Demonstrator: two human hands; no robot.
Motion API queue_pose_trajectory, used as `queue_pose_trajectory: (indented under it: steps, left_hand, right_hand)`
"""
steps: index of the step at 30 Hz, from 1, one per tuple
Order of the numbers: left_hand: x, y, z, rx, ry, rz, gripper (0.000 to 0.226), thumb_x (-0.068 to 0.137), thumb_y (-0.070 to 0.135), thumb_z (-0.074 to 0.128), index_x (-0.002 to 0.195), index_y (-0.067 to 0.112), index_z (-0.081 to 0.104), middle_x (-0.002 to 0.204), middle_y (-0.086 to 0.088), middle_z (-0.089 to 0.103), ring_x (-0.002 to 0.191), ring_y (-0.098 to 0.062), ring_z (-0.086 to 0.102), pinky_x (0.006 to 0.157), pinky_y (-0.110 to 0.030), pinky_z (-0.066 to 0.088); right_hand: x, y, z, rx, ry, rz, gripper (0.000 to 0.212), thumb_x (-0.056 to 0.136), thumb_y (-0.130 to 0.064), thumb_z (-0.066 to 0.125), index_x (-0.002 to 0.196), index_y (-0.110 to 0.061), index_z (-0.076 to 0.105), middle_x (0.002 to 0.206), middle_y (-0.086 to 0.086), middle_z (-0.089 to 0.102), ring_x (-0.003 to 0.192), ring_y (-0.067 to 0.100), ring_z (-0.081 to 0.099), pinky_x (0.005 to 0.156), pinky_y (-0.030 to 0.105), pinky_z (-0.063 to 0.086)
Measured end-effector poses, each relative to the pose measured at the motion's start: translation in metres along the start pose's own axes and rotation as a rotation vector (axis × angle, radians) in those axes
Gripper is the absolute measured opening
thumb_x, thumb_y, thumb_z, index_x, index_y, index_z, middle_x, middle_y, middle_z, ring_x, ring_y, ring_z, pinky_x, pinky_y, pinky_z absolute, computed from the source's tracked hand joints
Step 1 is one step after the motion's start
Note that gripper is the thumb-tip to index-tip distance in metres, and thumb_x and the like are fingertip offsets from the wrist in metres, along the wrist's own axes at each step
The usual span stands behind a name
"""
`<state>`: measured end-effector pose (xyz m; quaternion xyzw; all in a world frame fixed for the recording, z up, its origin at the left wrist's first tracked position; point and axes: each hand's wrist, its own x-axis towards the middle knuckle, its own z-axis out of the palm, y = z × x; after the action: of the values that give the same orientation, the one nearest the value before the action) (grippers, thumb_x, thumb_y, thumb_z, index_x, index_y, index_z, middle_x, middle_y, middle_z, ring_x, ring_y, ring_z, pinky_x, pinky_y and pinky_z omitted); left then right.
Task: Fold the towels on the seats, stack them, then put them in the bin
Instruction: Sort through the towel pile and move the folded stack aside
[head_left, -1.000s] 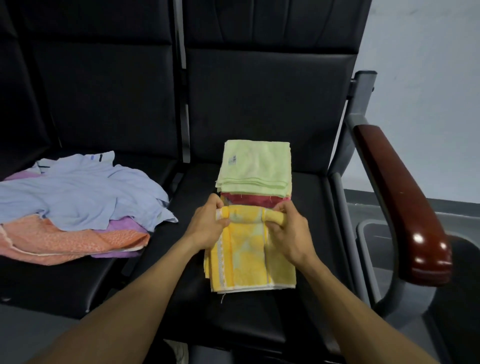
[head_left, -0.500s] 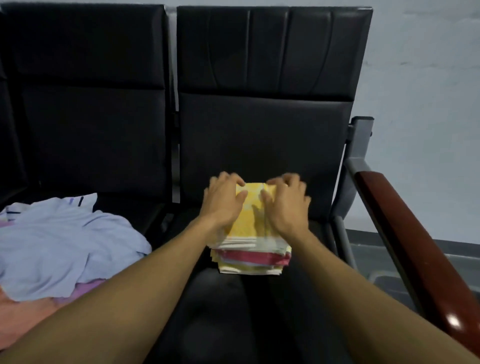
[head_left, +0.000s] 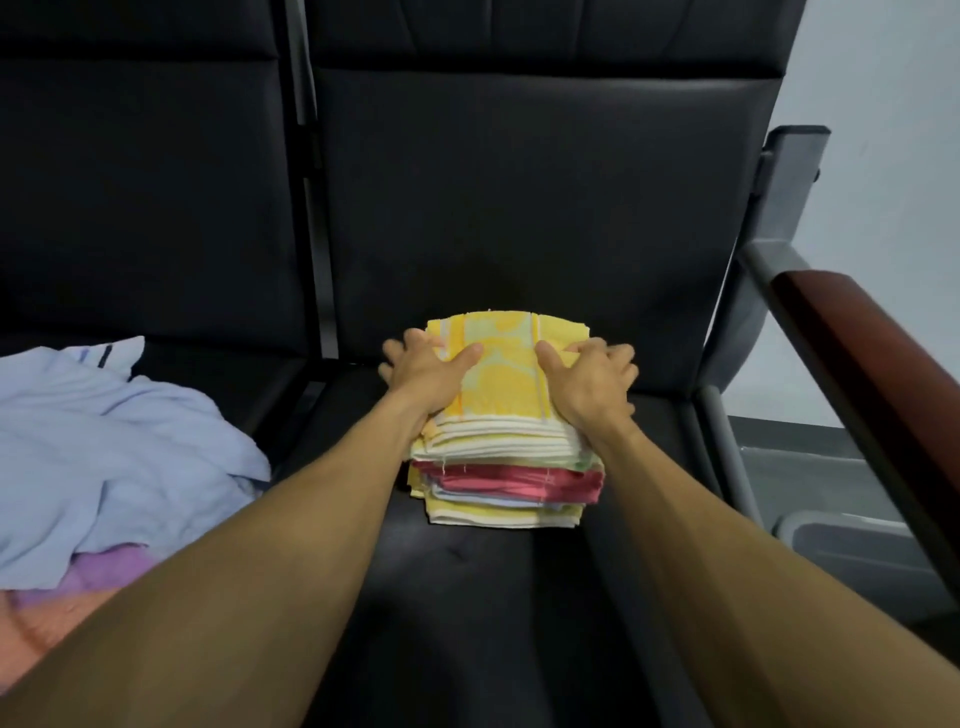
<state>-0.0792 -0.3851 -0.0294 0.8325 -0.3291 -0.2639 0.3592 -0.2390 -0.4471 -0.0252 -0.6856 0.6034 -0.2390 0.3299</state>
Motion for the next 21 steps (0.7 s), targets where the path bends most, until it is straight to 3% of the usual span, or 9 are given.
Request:
queue_pose_trajectory:
  steps: [2, 4, 5, 7, 9, 11, 14, 17, 21]
  left_hand:
    - [0.002, -0.011, 0.001, -0.119, -0.020, -0.141, 0.111, 0.065, 0.083, 0.067, 0.145, 0.019, 0.025, 0.150, -0.009, 0.032, 0.138, -0.033, 0.036, 0.109, -0.043, 0.038]
    - [0.001, -0.016, 0.000, -0.164, -0.075, -0.213, 0.139, 0.041, 0.095, 0.064, 0.150, 0.020, 0.020, 0.147, -0.010, 0.045, 0.131, -0.033, 0.049, 0.106, -0.049, 0.045]
    - [0.001, -0.019, -0.002, -0.177, -0.113, -0.223, 0.140, 0.041, 0.096, 0.064, 0.150, 0.016, 0.028, 0.139, -0.008, 0.055, 0.123, -0.030, 0.057, 0.101, -0.047, 0.050]
    - [-0.001, -0.022, -0.005, -0.246, -0.202, -0.217, 0.107, 0.057, 0.088, 0.069, 0.135, 0.014, 0.057, 0.116, -0.003, 0.071, 0.101, -0.022, 0.070, 0.090, -0.037, 0.057]
    - [-0.003, -0.024, -0.010, -0.283, -0.292, -0.207, 0.082, 0.066, 0.080, 0.071, 0.120, 0.018, 0.068, 0.103, -0.002, 0.076, 0.092, -0.021, 0.074, 0.087, -0.036, 0.059]
    - [-0.010, -0.028, -0.016, -0.298, -0.373, -0.210, 0.089, 0.058, 0.083, 0.073, 0.118, 0.019, 0.069, 0.103, -0.003, 0.077, 0.093, -0.023, 0.074, 0.091, -0.040, 0.058]
    - [-0.031, -0.038, -0.021, -0.341, -0.423, -0.245, 0.095, 0.053, 0.084, 0.076, 0.121, 0.018, 0.069, 0.106, -0.004, 0.077, 0.098, -0.024, 0.074, 0.095, -0.043, 0.057]
    - [-0.068, -0.049, -0.022, -0.438, -0.481, -0.298, 0.077, 0.068, 0.070, 0.075, 0.121, 0.014, 0.070, 0.105, -0.007, 0.078, 0.097, -0.025, 0.075, 0.095, -0.044, 0.057]
    - [-0.120, -0.046, -0.035, -0.444, -0.525, -0.293, 0.067, 0.074, 0.061, 0.076, 0.119, 0.012, 0.070, 0.104, -0.009, 0.078, 0.096, -0.025, 0.075, 0.093, -0.042, 0.058]
  right_hand:
    - [0.000, 0.003, 0.004, 0.117, -0.004, 0.125, 0.067, 0.090, -0.059, 0.060, 0.133, -0.014, 0.034, 0.144, 0.014, 0.027, 0.136, 0.034, 0.026, 0.106, 0.051, 0.031]
    - [0.002, 0.010, 0.006, 0.192, -0.075, 0.255, 0.090, 0.085, -0.065, 0.061, 0.144, -0.012, 0.021, 0.149, 0.019, 0.026, 0.137, 0.040, 0.030, 0.110, 0.049, 0.032]
    - [0.003, 0.012, 0.005, 0.202, -0.120, 0.293, 0.098, 0.083, -0.069, 0.061, 0.148, -0.011, 0.016, 0.149, 0.021, 0.029, 0.135, 0.041, 0.035, 0.111, 0.051, 0.035]
    - [0.006, 0.015, 0.000, 0.192, -0.194, 0.299, 0.104, 0.081, -0.073, 0.059, 0.151, -0.010, 0.013, 0.144, 0.020, 0.041, 0.128, 0.040, 0.046, 0.107, 0.053, 0.040]
    - [0.005, 0.015, -0.005, 0.189, -0.250, 0.288, 0.104, 0.081, -0.073, 0.058, 0.150, -0.007, 0.016, 0.139, 0.015, 0.049, 0.123, 0.037, 0.052, 0.105, 0.052, 0.044]
    - [0.000, 0.016, -0.009, 0.220, -0.305, 0.292, 0.109, 0.073, -0.077, 0.063, 0.148, -0.009, 0.022, 0.133, 0.012, 0.053, 0.118, 0.035, 0.057, 0.102, 0.051, 0.047]
    - [-0.011, 0.028, -0.013, 0.287, -0.358, 0.305, 0.128, 0.043, -0.084, 0.069, 0.144, -0.011, 0.037, 0.123, 0.008, 0.063, 0.105, 0.031, 0.066, 0.095, 0.049, 0.054]
    - [-0.041, 0.042, -0.020, 0.360, -0.380, 0.339, 0.120, 0.040, -0.078, 0.074, 0.136, -0.010, 0.049, 0.113, 0.009, 0.069, 0.093, 0.029, 0.072, 0.085, 0.045, 0.060]
    - [-0.106, 0.038, -0.047, 0.389, -0.341, 0.299, 0.067, 0.075, -0.057, 0.075, 0.122, -0.013, 0.059, 0.104, 0.007, 0.071, 0.087, 0.025, 0.072, 0.078, 0.039, 0.060]
